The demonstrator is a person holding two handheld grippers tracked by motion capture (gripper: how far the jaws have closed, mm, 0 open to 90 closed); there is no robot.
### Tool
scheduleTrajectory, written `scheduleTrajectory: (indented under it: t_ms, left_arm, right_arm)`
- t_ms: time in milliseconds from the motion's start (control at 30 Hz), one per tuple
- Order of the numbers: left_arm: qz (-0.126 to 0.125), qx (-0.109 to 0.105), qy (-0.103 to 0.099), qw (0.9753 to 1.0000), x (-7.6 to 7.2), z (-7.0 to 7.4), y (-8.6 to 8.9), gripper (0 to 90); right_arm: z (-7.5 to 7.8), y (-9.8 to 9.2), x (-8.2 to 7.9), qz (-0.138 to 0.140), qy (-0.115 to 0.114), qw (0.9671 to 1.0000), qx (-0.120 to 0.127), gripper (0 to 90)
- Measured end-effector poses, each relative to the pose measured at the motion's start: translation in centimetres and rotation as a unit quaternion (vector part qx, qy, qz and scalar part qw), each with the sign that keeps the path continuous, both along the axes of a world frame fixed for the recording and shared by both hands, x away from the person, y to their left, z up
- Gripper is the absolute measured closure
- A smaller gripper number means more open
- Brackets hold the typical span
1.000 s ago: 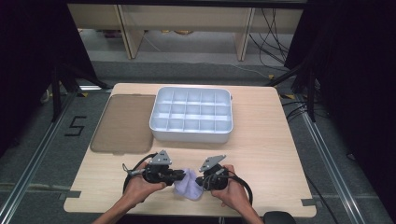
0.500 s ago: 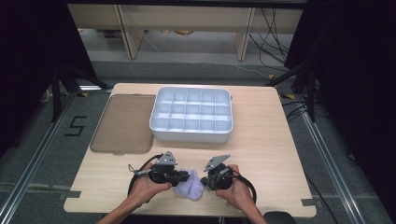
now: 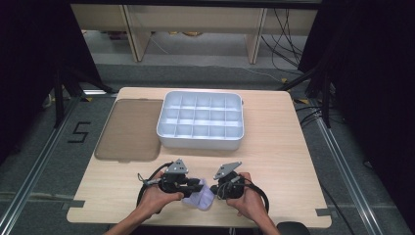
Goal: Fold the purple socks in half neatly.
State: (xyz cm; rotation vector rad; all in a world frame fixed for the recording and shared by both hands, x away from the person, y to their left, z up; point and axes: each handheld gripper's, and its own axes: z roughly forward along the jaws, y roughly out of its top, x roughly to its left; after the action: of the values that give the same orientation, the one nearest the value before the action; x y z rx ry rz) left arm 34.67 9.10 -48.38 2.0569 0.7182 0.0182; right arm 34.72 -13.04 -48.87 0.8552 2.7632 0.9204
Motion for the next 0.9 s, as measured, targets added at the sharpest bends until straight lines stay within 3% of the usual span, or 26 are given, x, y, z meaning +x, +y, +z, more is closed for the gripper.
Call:
scheduleTrajectory:
  t_ms: [33,67,300,433,500,533,600,633,733,833,867,900]
  left_arm:
    - [-0.003,-0.008,0.0,1.0,0.0,0.2,0.1,67.6]
    - [0.002,-0.014,0.0,0.9999,-0.2,0.5,0.1,66.5]
    - [0.01,-0.023,-0.014,0.9996,0.2,1.4,2.1,69.8]
    - [0.008,0.01,-0.02,0.9997,0.3,0.5,3.0,76.9]
    - [0.003,0.02,-0.01,0.9997,0.2,-0.5,3.2,79.1]
    - [-0.002,0.032,-0.006,0.9995,0.2,-1.0,3.3,79.8]
    - [-0.011,0.042,0.008,0.999,-0.2,-1.9,3.1,80.6]
    - [-0.017,0.053,0.005,0.9984,-0.3,-2.1,3.0,81.0]
    - [-0.028,0.057,0.007,0.998,-0.9,-2.3,2.5,82.4]
    - [-0.042,0.075,-0.006,0.9963,-1.6,-2.4,2.0,82.7]
    - [-0.038,0.074,-0.004,0.9966,-1.8,-2.4,1.9,82.8]
    - [-0.04,0.072,-0.005,0.9966,-1.8,-2.5,1.7,83.0]
  right_arm:
    - [0.1,-0.1,0.1,0.015,-0.004,0.9998,0.012,87.6]
    - [0.2,-0.2,0.2,0.017,-0.009,0.9998,0.007,87.5]
    - [0.6,-0.6,0.1,0.002,-0.01,0.9998,0.017,87.4]
    - [1.0,-1.1,0.4,0.005,-0.019,0.9995,0.025,87.4]
    - [1.5,-1.5,0.2,-0.008,-0.016,0.9996,0.024,87.4]
    - [1.5,-1.7,0.4,-0.002,-0.033,0.999,0.028,87.4]
    - [1.9,-1.7,0.2,-0.019,-0.023,0.9987,0.042,87.5]
    - [2.1,-1.9,0.2,-0.005,-0.027,0.9986,0.044,87.4]
    - [2.5,-1.5,-0.1,-0.002,-0.035,0.998,0.052,87.5]
    - [2.8,-1.0,-0.5,0.0,-0.039,0.9971,0.066,87.6]
    - [3.1,-0.9,-0.6,0.004,-0.031,0.9974,0.065,88.1]
    - [3.2,-0.7,-0.6,0.011,-0.038,0.9967,0.071,88.1]
